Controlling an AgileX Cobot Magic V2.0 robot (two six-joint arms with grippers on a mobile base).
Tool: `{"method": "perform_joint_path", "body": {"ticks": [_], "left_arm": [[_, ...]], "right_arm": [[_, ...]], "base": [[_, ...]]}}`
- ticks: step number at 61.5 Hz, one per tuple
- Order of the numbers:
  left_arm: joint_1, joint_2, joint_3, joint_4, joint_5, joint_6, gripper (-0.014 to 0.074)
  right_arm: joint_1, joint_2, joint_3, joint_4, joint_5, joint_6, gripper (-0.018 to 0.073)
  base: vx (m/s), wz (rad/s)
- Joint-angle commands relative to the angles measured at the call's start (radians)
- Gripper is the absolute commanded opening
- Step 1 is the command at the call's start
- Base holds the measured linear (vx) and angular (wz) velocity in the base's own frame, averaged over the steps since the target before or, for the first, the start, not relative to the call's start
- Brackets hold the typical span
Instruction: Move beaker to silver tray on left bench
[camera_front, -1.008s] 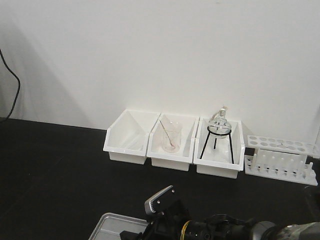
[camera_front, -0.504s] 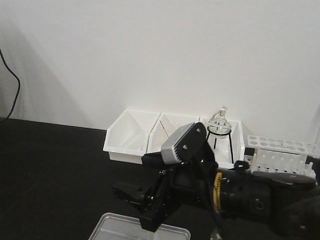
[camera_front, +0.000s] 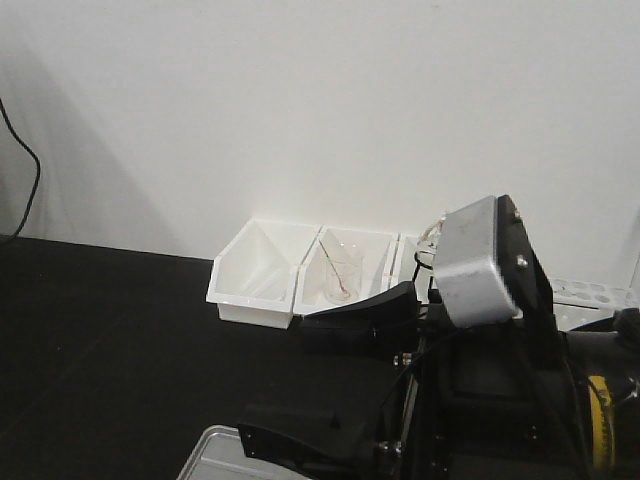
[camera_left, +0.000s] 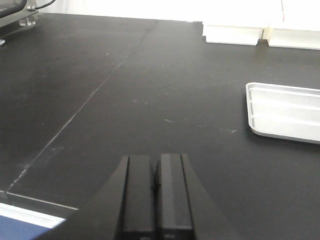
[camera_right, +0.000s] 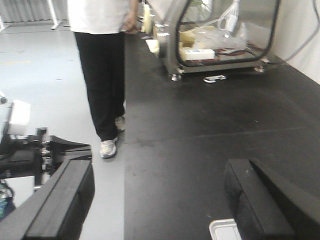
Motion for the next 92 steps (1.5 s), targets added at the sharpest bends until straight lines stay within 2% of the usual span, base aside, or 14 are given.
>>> {"method": "perform_joint_path", "body": {"ticks": [1,21,30,35,42,46,52,54,56,59,63,67,80,92], "left_arm": [[-0.005,-0.008,0.018,-0.005,-0.084,0.0,0.0001],[-0.005,-0.008,0.018,-0.005,-0.084,0.0,0.0001],[-0.005,-0.008,0.018,-0.005,-0.084,0.0,0.0001],[-0.005,-0.008,0.018,-0.005,-0.084,0.0,0.0001],[-0.005,-0.008,0.018,-0.005,-0.084,0.0,0.0001],[-0.005,-0.008,0.018,-0.005,-0.084,0.0,0.0001],[-0.005,-0.008,0.018,-0.005,-0.084,0.0,0.0001],[-0.005,-0.008,0.018,-0.005,-0.084,0.0,0.0001],[-0.005,-0.008,0.018,-0.005,-0.084,0.0,0.0001],[-0.005,-0.008,0.018,-0.005,-0.084,0.0,0.0001],[-0.005,-0.008,0.018,-0.005,-0.084,0.0,0.0001],[-0.005,-0.008,0.018,-0.005,-0.084,0.0,0.0001],[-0.005,-0.008,0.018,-0.005,-0.084,0.0,0.0001],[-0.005,-0.008,0.018,-0.005,-0.084,0.0,0.0001]], "right_arm": [[-0.003,-0.034,-0.028,-0.002,0.008,0.003,0.0593],[-0.003,-0.028,-0.028,0.0,0.148,-0.023,0.0586],[-0.003,-0.046,-0.028,0.07,0.24,-0.055,0.0529],[-0.003,-0.066,-0.028,0.21,0.321,-0.158,0.0476],[-0.003,-0.109,-0.028,0.509,0.445,-0.354,0.0381],[-0.003,-0.144,-0.028,0.716,0.543,-0.493,0.0314],[-0.003,-0.212,-0.028,1.063,0.802,-0.778,0.0184],[-0.003,-0.242,-0.028,1.138,0.891,-0.881,0.0146],[-0.003,-0.291,-0.028,1.247,1.083,-1.038,0.0067],[-0.003,-0.331,-0.026,1.302,1.258,-1.151,-0.0014],[-0.011,-0.396,-0.008,1.302,1.385,-1.257,-0.0017],[-0.056,-0.481,0.056,1.287,1.367,-1.296,-0.0017],[-0.281,-0.849,0.421,1.297,1.029,-1.308,-0.0015],[-0.353,-1.112,0.738,1.498,1.001,-1.411,-0.0015]], "base": [[0.0,0.0],[0.0,0.0],[0.0,0.0],[0.0,0.0],[0.0,0.0],[0.0,0.0],[0.0,0.0],[0.0,0.0],[0.0,0.0],[0.0,0.0],[0.0,0.0],[0.0,0.0],[0.0,0.0],[0.0,0.0]]}}
